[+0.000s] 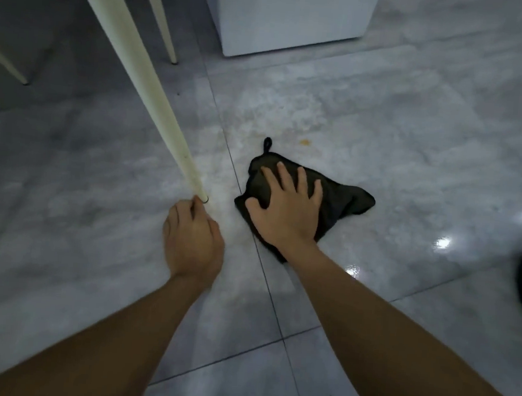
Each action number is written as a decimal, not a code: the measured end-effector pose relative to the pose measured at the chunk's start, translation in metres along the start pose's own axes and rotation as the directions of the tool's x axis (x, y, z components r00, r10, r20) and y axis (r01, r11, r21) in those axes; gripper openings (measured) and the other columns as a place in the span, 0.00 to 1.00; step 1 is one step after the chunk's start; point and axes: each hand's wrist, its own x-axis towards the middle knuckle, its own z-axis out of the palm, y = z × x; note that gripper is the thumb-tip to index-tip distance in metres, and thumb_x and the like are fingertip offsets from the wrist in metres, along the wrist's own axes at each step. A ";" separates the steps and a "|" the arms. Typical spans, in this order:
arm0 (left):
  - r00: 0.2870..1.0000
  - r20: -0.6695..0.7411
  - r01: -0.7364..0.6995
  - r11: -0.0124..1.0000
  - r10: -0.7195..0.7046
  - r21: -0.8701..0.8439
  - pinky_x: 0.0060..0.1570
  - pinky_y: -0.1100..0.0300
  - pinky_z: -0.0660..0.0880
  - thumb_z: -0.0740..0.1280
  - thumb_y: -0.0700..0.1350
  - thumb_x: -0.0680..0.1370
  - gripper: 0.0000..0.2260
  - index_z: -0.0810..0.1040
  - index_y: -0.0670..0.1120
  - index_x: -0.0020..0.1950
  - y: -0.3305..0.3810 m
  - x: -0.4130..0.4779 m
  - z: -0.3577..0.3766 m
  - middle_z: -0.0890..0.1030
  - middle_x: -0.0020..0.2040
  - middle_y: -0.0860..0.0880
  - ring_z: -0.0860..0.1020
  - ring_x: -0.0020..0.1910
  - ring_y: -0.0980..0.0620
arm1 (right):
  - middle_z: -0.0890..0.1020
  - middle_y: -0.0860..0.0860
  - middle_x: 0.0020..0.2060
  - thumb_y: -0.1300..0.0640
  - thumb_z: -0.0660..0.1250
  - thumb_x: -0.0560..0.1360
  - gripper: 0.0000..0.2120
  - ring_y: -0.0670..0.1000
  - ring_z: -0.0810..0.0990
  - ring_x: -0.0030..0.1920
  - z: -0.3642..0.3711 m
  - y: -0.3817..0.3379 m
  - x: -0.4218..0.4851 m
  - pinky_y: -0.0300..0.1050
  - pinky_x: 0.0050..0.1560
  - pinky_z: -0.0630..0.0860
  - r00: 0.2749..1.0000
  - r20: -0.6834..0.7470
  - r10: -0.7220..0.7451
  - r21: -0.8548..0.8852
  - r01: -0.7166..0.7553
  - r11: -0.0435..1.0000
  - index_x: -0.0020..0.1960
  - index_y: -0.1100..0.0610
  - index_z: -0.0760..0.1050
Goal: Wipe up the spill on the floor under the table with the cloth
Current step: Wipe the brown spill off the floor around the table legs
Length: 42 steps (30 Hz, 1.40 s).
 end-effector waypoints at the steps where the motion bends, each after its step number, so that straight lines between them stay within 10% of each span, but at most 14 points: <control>1: 1.000 -0.019 0.023 0.999 -0.024 -0.025 0.56 0.46 0.72 0.62 0.39 0.79 0.17 0.76 0.36 0.67 0.001 0.001 0.001 0.75 0.53 0.40 0.73 0.55 0.40 | 0.60 0.47 0.81 0.32 0.52 0.75 0.34 0.58 0.53 0.80 0.001 0.005 -0.011 0.65 0.78 0.44 0.999 0.004 -0.045 -0.018 0.045 0.999 0.78 0.41 0.60; 6: 0.985 -0.053 -0.169 0.963 0.162 -0.208 0.50 0.47 0.72 0.64 0.38 0.77 0.05 0.79 0.41 0.50 0.009 -0.009 -0.005 0.75 0.47 0.43 0.74 0.48 0.42 | 0.60 0.45 0.80 0.29 0.50 0.73 0.35 0.56 0.54 0.80 -0.010 0.056 -0.029 0.63 0.78 0.46 0.997 -0.019 0.078 -0.067 -0.080 0.995 0.78 0.40 0.60; 13: 0.962 0.130 -0.218 0.962 0.241 -0.167 0.78 0.51 0.55 0.52 0.47 0.85 0.23 0.62 0.42 0.80 0.056 0.016 0.025 0.64 0.79 0.43 0.60 0.79 0.44 | 0.57 0.49 0.81 0.26 0.52 0.74 0.39 0.61 0.51 0.80 -0.016 0.060 0.068 0.68 0.77 0.43 0.922 -0.059 0.382 -0.013 -0.384 0.923 0.80 0.44 0.58; 21: 0.947 0.198 -0.246 0.967 0.254 -0.065 0.80 0.53 0.46 0.43 0.51 0.85 0.25 0.51 0.48 0.83 0.050 0.016 0.030 0.51 0.83 0.50 0.48 0.82 0.53 | 0.64 0.46 0.79 0.29 0.50 0.71 0.37 0.56 0.59 0.79 -0.012 0.047 0.055 0.65 0.76 0.50 0.998 -0.025 -0.054 -0.068 0.052 0.996 0.76 0.43 0.64; 26: 0.943 0.226 -0.237 0.970 0.245 -0.063 0.80 0.53 0.43 0.43 0.51 0.85 0.25 0.47 0.49 0.83 0.051 0.015 0.029 0.48 0.83 0.51 0.44 0.82 0.54 | 0.58 0.47 0.81 0.29 0.52 0.75 0.36 0.60 0.52 0.80 -0.020 0.049 0.102 0.67 0.77 0.44 0.972 -0.003 0.236 -0.036 -0.236 0.971 0.79 0.43 0.59; 32: 0.941 0.229 -0.247 0.968 0.250 -0.045 0.80 0.53 0.43 0.43 0.51 0.85 0.25 0.48 0.47 0.83 0.051 0.016 0.030 0.48 0.84 0.51 0.45 0.82 0.53 | 0.67 0.47 0.78 0.32 0.53 0.72 0.34 0.56 0.61 0.78 -0.011 0.046 0.027 0.64 0.77 0.51 0.992 -0.050 -0.118 -0.055 0.115 0.992 0.75 0.43 0.67; 38: 0.940 0.226 -0.247 0.967 0.255 -0.065 0.80 0.52 0.44 0.44 0.49 0.85 0.25 0.49 0.47 0.83 0.051 0.017 0.027 0.50 0.83 0.50 0.46 0.82 0.52 | 0.60 0.48 0.80 0.30 0.51 0.75 0.35 0.60 0.54 0.80 -0.007 0.030 0.057 0.67 0.77 0.45 0.976 -0.044 0.214 -0.024 -0.215 0.976 0.79 0.42 0.60; 42: 0.943 0.200 -0.221 0.949 0.267 -0.224 0.79 0.49 0.51 0.49 0.43 0.83 0.23 0.60 0.41 0.79 0.049 0.016 0.020 0.62 0.80 0.44 0.58 0.80 0.46 | 0.61 0.48 0.80 0.33 0.52 0.76 0.33 0.58 0.54 0.80 -0.001 0.011 0.015 0.65 0.77 0.44 0.998 -0.021 0.053 -0.024 -0.053 0.998 0.78 0.42 0.60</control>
